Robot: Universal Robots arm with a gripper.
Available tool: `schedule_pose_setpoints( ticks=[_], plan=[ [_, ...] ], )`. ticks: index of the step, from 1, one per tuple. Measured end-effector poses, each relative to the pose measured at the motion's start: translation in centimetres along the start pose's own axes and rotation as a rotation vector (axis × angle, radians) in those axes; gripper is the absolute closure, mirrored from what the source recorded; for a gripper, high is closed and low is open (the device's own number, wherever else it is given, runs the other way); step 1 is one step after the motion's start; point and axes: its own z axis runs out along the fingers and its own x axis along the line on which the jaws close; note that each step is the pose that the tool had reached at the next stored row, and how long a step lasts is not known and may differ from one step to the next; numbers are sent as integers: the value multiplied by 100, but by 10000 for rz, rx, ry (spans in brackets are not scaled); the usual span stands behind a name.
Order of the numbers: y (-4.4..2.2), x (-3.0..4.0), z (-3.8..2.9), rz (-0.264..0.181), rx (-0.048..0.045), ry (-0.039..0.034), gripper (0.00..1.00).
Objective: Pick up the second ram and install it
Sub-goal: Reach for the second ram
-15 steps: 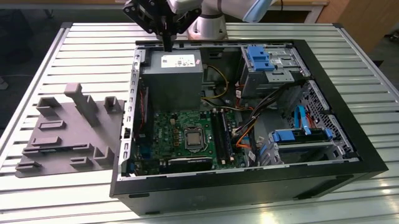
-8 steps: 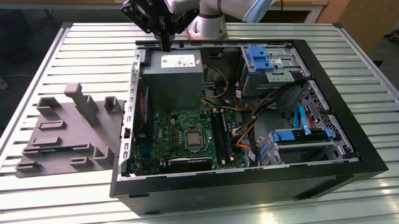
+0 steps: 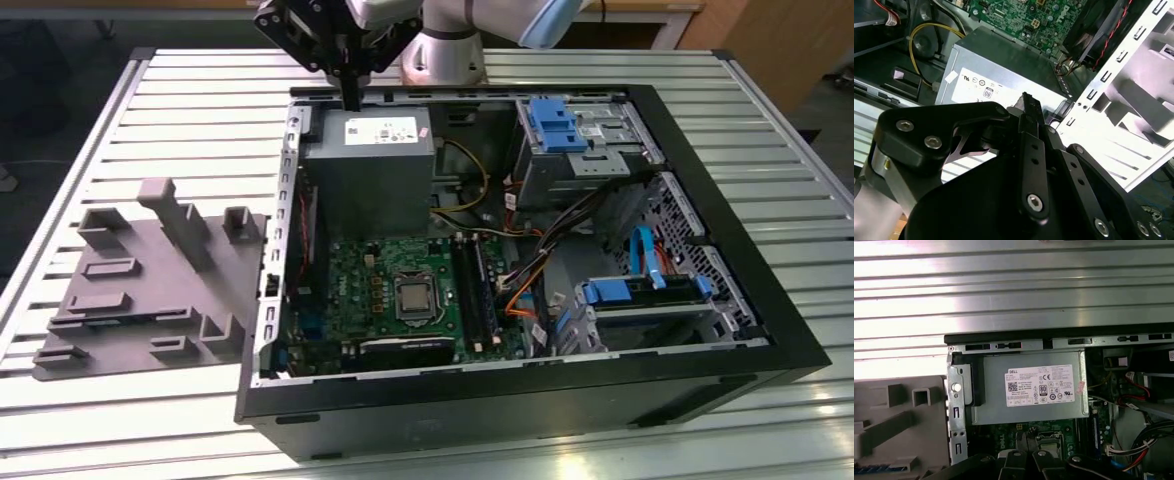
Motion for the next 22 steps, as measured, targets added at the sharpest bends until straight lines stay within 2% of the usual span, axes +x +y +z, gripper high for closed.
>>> schedule_pose_setpoints(
  ticks=[22],
  plan=[
    [-8,108,-3,0,0,-4,89]
  ],
)
